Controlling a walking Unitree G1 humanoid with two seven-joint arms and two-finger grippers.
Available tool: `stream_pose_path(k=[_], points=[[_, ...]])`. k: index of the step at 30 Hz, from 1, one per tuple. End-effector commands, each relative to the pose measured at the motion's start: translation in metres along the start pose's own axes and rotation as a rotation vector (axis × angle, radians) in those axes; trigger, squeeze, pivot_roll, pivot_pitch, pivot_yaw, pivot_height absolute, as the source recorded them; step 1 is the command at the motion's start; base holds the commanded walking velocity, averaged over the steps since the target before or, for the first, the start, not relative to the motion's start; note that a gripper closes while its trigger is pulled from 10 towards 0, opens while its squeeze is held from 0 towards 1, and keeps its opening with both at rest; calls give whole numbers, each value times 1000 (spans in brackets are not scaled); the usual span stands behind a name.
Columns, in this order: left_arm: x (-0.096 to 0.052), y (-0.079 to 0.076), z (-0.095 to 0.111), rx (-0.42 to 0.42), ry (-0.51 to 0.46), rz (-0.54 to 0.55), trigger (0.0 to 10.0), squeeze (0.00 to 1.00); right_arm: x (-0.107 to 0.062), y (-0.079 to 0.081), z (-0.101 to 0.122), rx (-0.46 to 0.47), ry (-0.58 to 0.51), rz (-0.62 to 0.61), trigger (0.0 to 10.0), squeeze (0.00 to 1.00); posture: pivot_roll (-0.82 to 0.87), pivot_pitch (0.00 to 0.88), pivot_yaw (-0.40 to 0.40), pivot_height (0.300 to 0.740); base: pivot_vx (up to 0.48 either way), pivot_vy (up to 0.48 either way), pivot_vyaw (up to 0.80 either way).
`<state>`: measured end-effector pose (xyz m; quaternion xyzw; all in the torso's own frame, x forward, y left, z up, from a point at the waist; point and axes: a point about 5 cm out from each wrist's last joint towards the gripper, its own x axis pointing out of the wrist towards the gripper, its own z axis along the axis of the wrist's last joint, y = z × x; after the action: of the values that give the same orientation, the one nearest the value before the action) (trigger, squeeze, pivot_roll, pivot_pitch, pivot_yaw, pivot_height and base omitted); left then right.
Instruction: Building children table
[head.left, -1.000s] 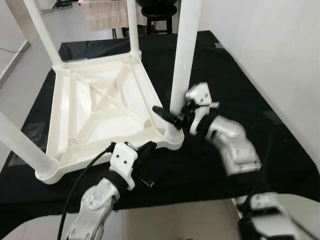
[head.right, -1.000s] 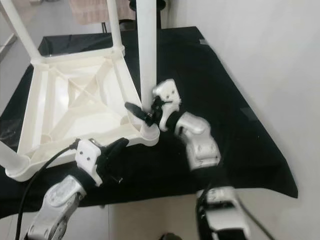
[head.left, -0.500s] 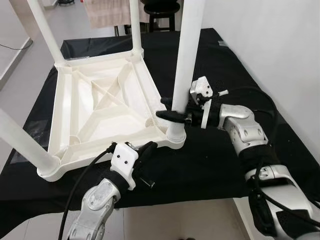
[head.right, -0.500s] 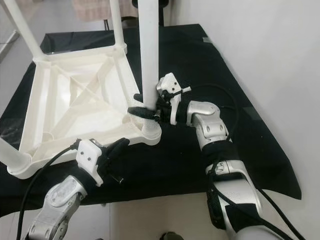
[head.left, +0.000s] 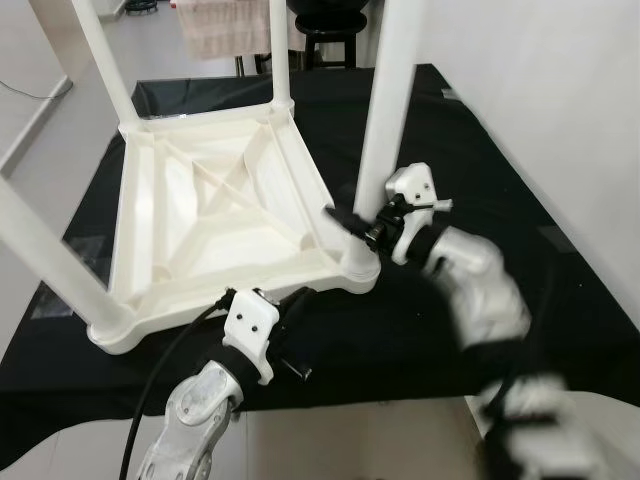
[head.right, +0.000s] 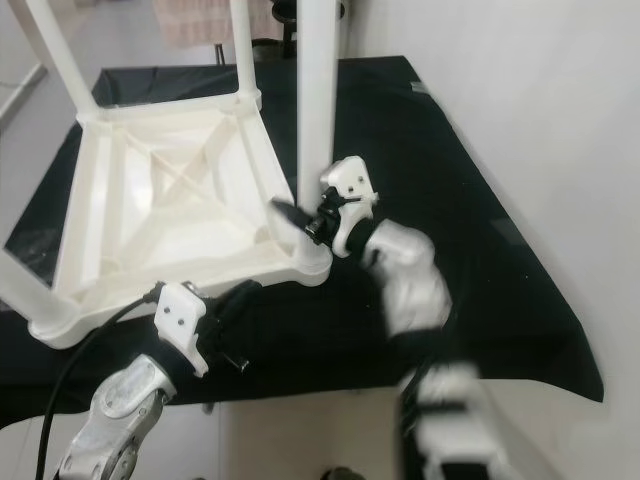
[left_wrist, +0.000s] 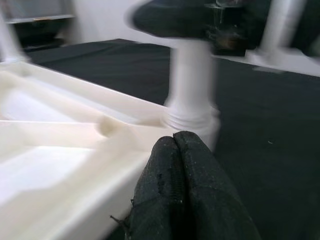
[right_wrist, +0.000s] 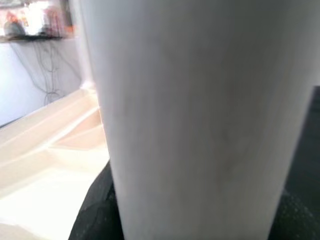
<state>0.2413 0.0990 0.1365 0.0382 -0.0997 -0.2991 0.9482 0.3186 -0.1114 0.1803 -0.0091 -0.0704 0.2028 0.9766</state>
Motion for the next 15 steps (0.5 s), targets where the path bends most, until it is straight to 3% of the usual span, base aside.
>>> stream_pose_path(k=[1, 4, 8, 9, 10, 11, 12, 13, 14, 15], points=[[-1, 0, -3, 6, 11, -4, 10000, 0, -6, 4, -23, 20, 131, -15, 0, 0, -27, 113, -15, 740, 0, 0, 0], [-1, 0, -4, 5, 13, -6, 10000, 0, 4, 4, -20, -46, 131, 22, 0, 0, -17, 104, -37, 740, 0, 0, 0], [0, 1, -4, 16, 11, 5, 10000, 0, 10, 8, -20, -46, 135, 47, 0, 0, -14, 106, -33, 740, 0, 0, 0], [0, 1, -4, 18, 11, 6, 10000, 0, 12, 8, -20, -51, 136, 43, 2235, 0, -16, 105, -25, 740, 0, 0, 0], [0, 1, -4, 17, 11, 6, 10000, 0, 13, 8, -17, -54, 131, 37, 10000, 0, -16, 105, -25, 740, 0, 0, 0], [0, 1, -4, 17, 11, 6, 10000, 0, 13, 8, -17, -54, 131, 37, 10000, 0, -16, 105, -25, 740, 0, 0, 0], [0, 1, -4, 14, 12, 2, 10000, 0, 16, 8, -11, -47, 107, 73, 10000, 118, -20, 105, -20, 740, 0, 0, 0], [0, 1, -4, 14, 12, 2, 10000, 0, 16, 8, -11, -47, 107, 73, 10000, 118, -20, 105, -20, 740, 0, 0, 0], [0, 1, -4, 10, 12, -2, 10000, 0, 17, 9, -5, -44, 90, 80, 10000, 1000, -20, 106, -15, 740, 0, 0, 0], [0, 1, -4, 6, 12, -6, 10000, 0, 19, 10, 3, -41, 65, 135, 10000, 1000, -21, 107, -13, 740, 0, 0, 0]])
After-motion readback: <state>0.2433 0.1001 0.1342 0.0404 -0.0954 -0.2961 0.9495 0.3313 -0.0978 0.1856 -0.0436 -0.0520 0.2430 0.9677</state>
